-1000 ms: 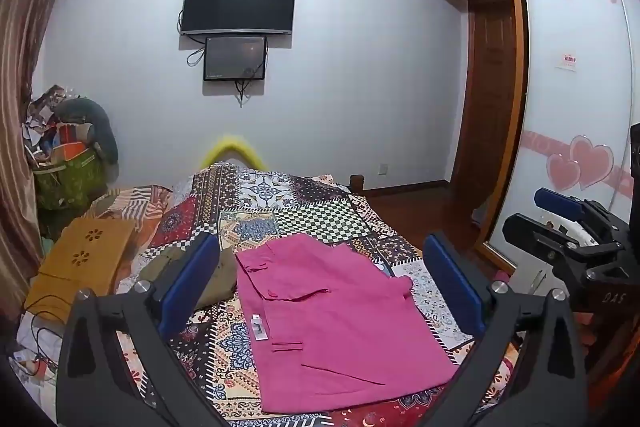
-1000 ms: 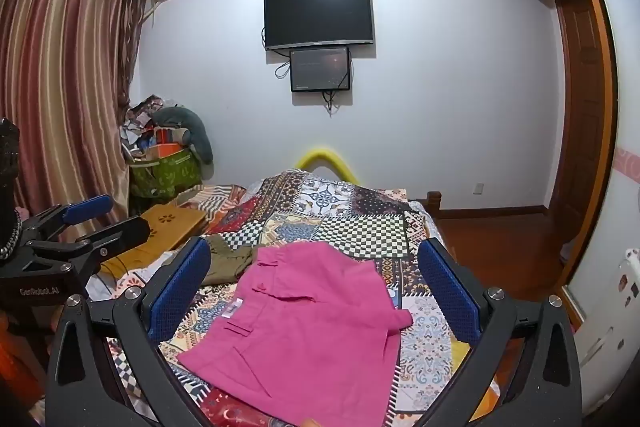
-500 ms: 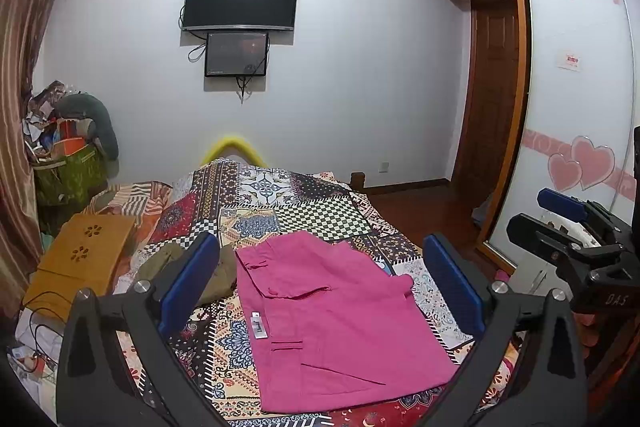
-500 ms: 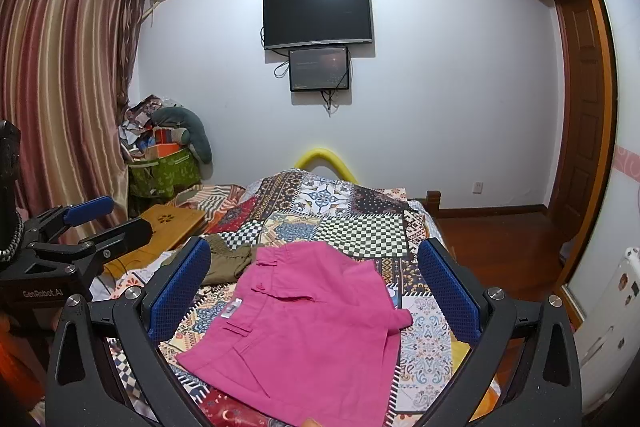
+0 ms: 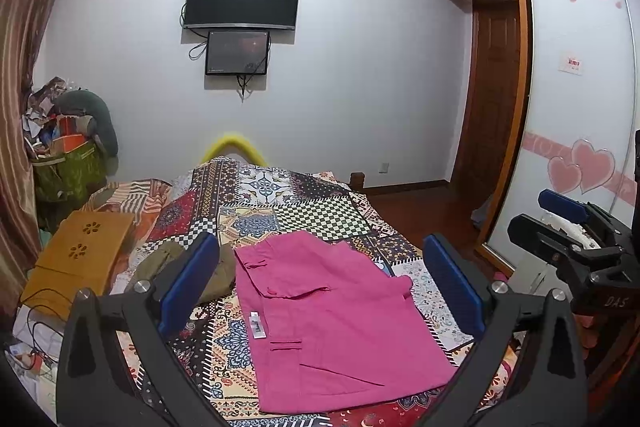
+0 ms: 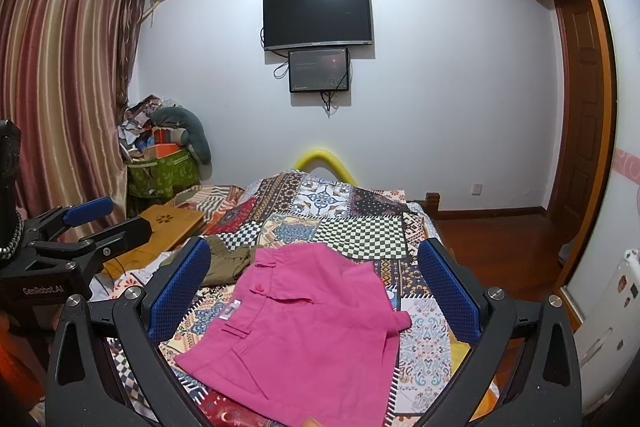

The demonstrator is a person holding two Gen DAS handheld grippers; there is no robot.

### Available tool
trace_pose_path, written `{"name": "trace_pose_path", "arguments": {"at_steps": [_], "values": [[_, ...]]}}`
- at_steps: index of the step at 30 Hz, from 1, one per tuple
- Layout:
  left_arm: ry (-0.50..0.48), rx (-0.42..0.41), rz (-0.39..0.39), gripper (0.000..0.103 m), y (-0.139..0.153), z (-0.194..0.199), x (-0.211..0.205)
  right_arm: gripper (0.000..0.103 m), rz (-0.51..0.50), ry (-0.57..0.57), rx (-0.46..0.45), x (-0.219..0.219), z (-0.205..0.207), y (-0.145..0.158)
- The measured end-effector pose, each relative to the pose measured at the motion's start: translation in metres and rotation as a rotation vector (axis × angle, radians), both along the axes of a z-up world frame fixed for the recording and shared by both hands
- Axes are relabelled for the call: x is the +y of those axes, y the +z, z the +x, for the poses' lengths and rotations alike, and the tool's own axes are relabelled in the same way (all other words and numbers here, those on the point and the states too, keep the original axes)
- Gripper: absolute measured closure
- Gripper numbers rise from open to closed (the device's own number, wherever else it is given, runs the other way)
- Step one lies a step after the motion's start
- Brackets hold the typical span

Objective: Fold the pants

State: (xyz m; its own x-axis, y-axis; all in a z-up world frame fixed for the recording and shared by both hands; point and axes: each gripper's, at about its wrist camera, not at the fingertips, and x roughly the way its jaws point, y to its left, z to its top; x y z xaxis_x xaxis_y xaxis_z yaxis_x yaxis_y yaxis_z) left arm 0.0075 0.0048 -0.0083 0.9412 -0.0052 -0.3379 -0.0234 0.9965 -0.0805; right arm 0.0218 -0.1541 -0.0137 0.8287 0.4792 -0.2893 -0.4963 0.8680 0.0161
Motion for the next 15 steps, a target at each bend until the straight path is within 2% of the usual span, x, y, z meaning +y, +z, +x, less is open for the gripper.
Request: {"name": "trace_pose_path", "arguments": {"at_steps": [15], "values": [[-0.008,0.0,-0.005,0.0,-0.0003,0.0028,-0.0001,0.0,0.003,-0.001,-0.003,-0.0003,-0.0019,0.0026]]}}
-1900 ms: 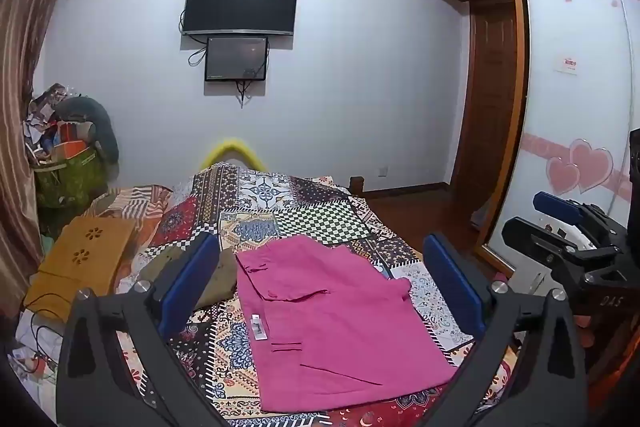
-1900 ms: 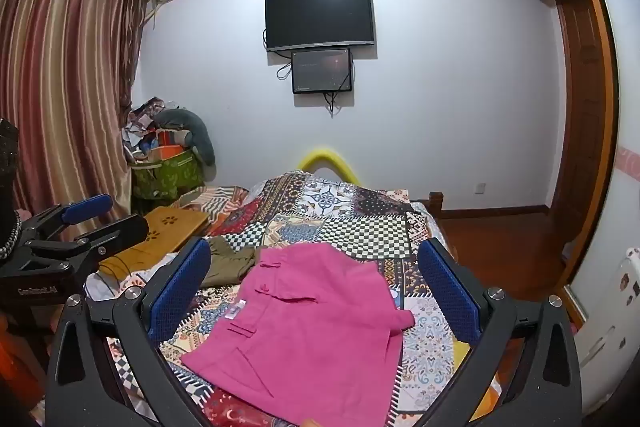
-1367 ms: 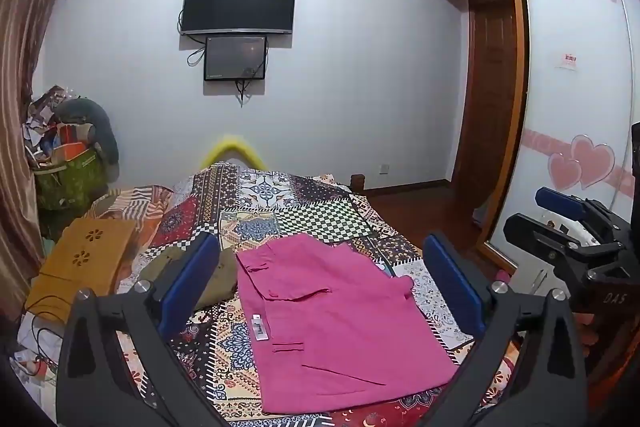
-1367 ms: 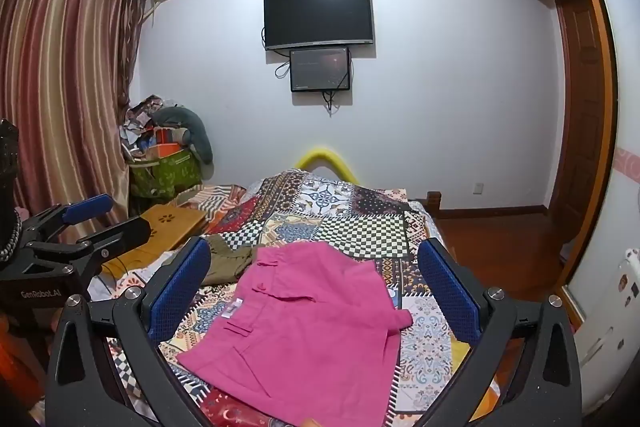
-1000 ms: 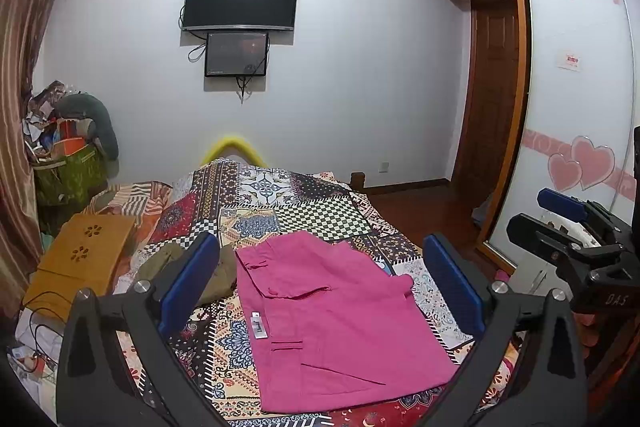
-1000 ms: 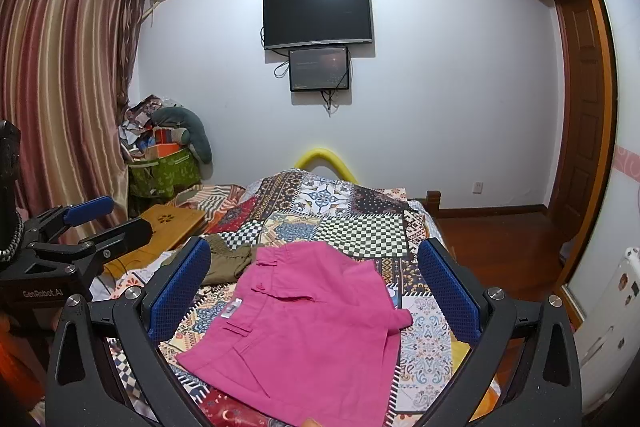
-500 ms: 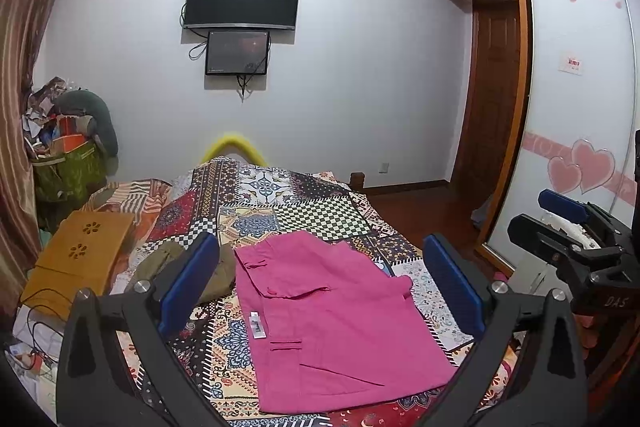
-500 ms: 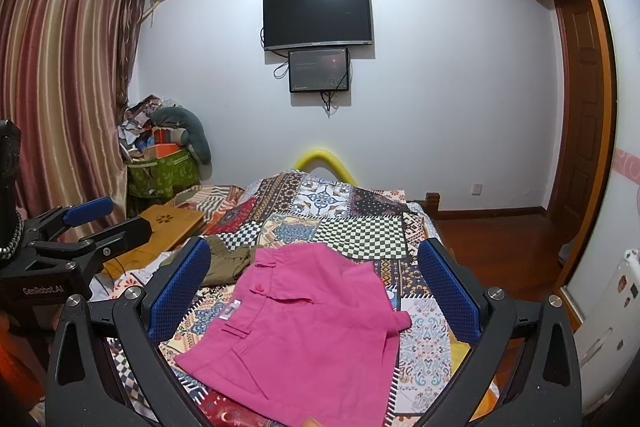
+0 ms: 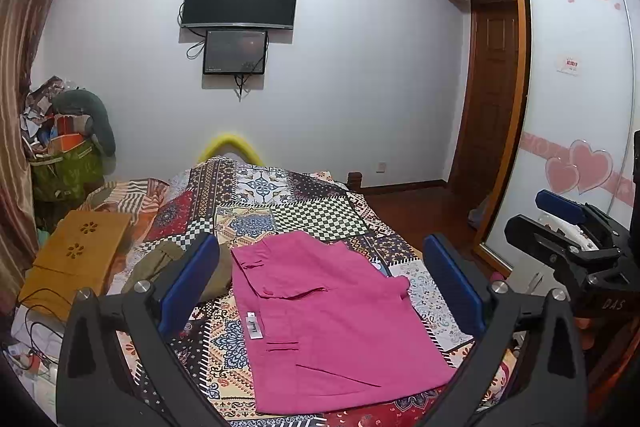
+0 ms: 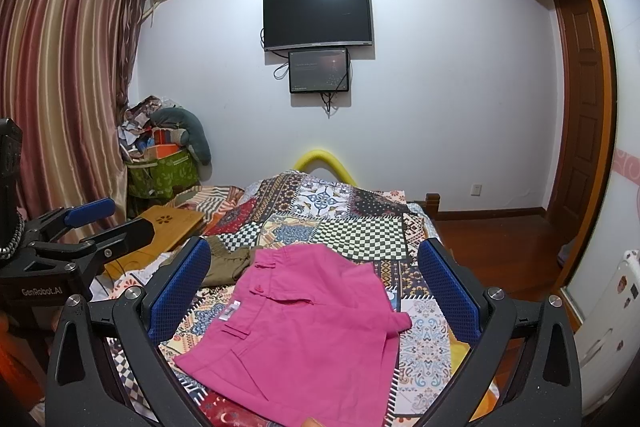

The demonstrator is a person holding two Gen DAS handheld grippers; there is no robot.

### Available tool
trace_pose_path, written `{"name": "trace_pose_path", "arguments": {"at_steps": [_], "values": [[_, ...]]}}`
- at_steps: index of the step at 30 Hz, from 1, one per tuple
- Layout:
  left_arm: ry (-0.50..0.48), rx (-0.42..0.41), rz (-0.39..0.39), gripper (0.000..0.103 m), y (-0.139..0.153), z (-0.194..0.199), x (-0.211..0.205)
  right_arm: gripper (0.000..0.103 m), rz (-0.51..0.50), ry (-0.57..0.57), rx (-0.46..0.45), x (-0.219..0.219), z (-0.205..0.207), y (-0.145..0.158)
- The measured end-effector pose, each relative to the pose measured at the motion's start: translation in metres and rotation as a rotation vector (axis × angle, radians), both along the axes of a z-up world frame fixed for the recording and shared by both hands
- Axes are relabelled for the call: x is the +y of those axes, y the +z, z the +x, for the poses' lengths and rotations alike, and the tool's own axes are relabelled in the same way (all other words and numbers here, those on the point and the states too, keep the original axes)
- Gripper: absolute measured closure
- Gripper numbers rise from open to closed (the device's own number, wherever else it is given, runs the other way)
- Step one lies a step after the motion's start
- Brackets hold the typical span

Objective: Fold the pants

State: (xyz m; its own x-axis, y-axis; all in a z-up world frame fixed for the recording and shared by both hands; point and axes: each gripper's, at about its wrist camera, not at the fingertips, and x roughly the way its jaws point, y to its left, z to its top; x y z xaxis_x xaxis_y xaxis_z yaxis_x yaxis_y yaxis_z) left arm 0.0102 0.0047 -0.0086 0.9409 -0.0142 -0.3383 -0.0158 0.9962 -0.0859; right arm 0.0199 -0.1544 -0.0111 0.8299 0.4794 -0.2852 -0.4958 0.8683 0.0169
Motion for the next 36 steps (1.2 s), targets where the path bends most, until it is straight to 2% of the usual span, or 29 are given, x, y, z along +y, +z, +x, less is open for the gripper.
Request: {"name": "trace_pose_path", "arguments": {"at_steps": [26,36], "values": [[-0.003,0.002,-0.003,0.0,0.001,-0.002,0.001,0.0,0.001,-0.003,0.008,0.0,0.001,-0.001],[0.016,0.001,0.008,0.0,-0.005,0.01,0.008,0.0,-0.013,-0.017,0.028,0.003,0.013,-0.008]]}}
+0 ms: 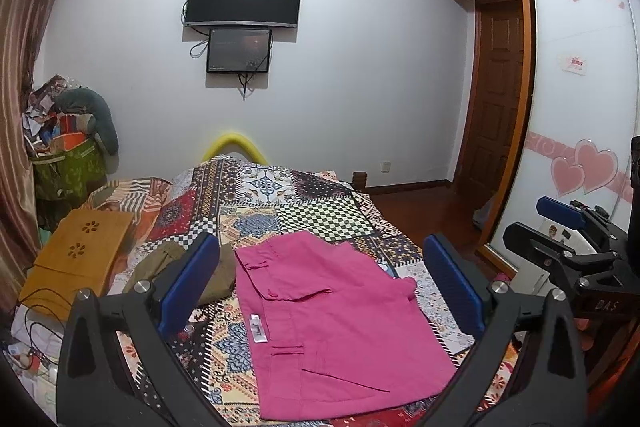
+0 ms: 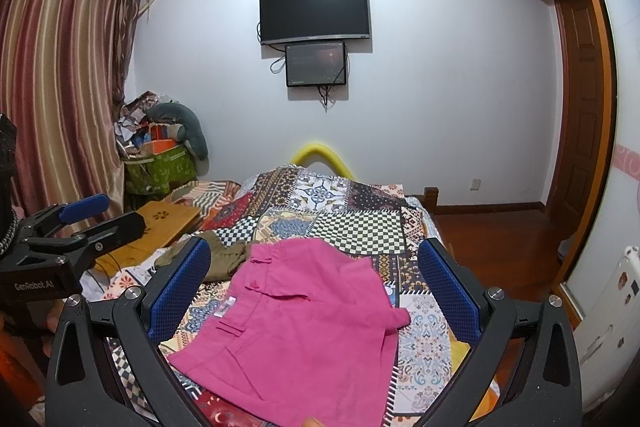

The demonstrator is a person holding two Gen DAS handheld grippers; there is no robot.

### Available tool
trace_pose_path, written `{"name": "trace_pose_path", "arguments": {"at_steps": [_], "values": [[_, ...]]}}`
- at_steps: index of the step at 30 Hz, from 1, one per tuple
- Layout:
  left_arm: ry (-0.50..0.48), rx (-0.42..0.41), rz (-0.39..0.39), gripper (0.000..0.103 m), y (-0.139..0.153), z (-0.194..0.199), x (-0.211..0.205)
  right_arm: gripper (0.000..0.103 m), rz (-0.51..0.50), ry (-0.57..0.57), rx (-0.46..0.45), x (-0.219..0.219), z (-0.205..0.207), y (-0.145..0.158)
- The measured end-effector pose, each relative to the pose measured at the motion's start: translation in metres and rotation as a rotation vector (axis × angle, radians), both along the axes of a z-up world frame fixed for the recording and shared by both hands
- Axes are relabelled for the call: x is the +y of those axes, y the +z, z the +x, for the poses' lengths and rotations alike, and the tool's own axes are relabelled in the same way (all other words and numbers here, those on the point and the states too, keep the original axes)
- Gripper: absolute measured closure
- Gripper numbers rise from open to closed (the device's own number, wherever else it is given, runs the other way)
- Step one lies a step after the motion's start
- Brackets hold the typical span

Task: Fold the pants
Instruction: 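Lower the left tool to the pink pants waistband while the right tool reaches the hem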

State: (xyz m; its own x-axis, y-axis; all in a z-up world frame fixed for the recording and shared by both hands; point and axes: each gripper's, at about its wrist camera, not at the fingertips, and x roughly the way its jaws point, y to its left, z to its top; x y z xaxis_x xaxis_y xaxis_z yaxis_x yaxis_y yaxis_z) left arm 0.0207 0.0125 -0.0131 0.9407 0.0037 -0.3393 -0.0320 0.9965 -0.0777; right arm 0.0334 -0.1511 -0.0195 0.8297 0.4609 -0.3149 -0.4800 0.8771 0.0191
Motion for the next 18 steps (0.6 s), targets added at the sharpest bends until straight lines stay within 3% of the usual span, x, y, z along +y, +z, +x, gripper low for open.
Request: {"name": "trace_pose_path", "arguments": {"at_steps": [7,12,18], "values": [[0.018,0.033,0.019,0.0,-0.014,0.029,0.012,0.0,-0.038,-0.036,0.056,-0.001,0.032,-0.023],[-0.015,0.096,0.003,0.0,-0.032,0.061,0.029,0.0,-0.038,-0.048,0.149,-0.007,0.062,-0.047],[0.047,0.152,0.109,0.006,-0.058,0.1,0.043,0.0,-0.061,-0.08,0.244,-0.017,0.095,-0.077]]}}
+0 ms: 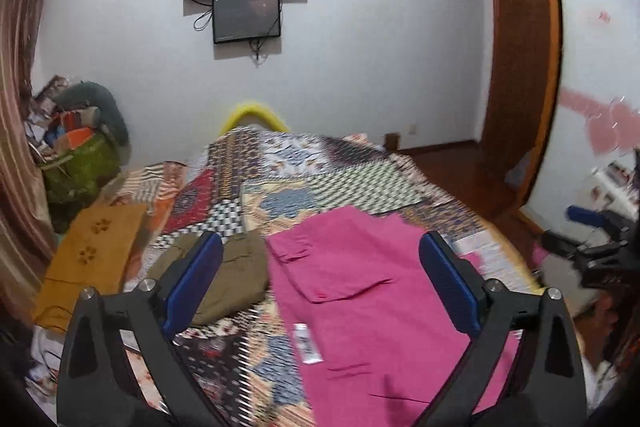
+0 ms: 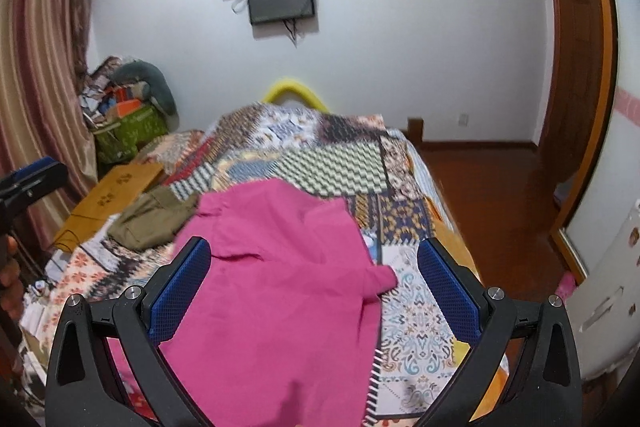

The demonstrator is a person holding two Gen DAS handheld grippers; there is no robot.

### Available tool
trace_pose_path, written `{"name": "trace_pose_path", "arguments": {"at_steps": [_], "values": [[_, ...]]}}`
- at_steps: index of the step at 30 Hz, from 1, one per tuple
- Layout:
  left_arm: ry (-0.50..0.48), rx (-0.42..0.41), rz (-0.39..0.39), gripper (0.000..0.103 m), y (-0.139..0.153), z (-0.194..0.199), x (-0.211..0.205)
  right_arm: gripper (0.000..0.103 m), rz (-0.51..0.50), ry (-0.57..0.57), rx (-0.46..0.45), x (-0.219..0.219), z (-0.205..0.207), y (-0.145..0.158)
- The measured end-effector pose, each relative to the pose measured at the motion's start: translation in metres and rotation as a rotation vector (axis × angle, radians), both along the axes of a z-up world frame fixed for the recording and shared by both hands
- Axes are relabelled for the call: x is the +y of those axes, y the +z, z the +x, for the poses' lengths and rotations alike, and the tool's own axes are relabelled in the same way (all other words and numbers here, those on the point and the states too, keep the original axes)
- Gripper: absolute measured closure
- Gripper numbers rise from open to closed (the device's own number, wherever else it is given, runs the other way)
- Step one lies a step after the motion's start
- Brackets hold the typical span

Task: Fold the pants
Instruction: 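Lower the left tool to the pink pants waistband while the right tool reaches the hem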

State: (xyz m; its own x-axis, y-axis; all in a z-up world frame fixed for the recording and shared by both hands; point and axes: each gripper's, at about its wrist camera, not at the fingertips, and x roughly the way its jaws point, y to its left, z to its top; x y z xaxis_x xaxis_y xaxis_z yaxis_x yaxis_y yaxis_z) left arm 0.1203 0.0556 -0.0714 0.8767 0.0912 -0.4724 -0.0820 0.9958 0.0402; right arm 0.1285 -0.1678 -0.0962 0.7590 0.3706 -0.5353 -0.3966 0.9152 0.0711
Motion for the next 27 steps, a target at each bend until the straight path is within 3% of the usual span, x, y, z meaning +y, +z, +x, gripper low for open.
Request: {"name": "trace_pose_path", "arguments": {"at_steps": [2,6,10,17,24,27], "values": [[0.001,0.032,-0.011,0.015,-0.013,0.015,0.01,0.006,-0.008,-0.011,0.023,-0.003,0.009,-0.009],[0.004,0.103,-0.063,0.019,-0.038,0.04,0.027,0.015,-0.005,-0.014,0.11,-0.01,0.03,-0.028],[0.034,0.178,-0.059,0.029,-0.071,0.063,0.037,0.03,-0.021,-0.022,0.155,-0.013,0.048,-0.047],[0.017,0.313,-0.068,0.047,-0.121,0.083,0.045,0.043,-0.028,-0.022,0.246,-0.015,0.073,-0.085],[-0.043,0.407,-0.131,0.054,-0.15,0.094,0.041,0.043,-0.05,0.002,0.303,-0.014,0.084,-0.116],[-0.078,0.436,-0.164,0.054,-0.155,0.099,0.036,0.055,-0.05,0.014,0.338,-0.017,0.09,-0.126]]}}
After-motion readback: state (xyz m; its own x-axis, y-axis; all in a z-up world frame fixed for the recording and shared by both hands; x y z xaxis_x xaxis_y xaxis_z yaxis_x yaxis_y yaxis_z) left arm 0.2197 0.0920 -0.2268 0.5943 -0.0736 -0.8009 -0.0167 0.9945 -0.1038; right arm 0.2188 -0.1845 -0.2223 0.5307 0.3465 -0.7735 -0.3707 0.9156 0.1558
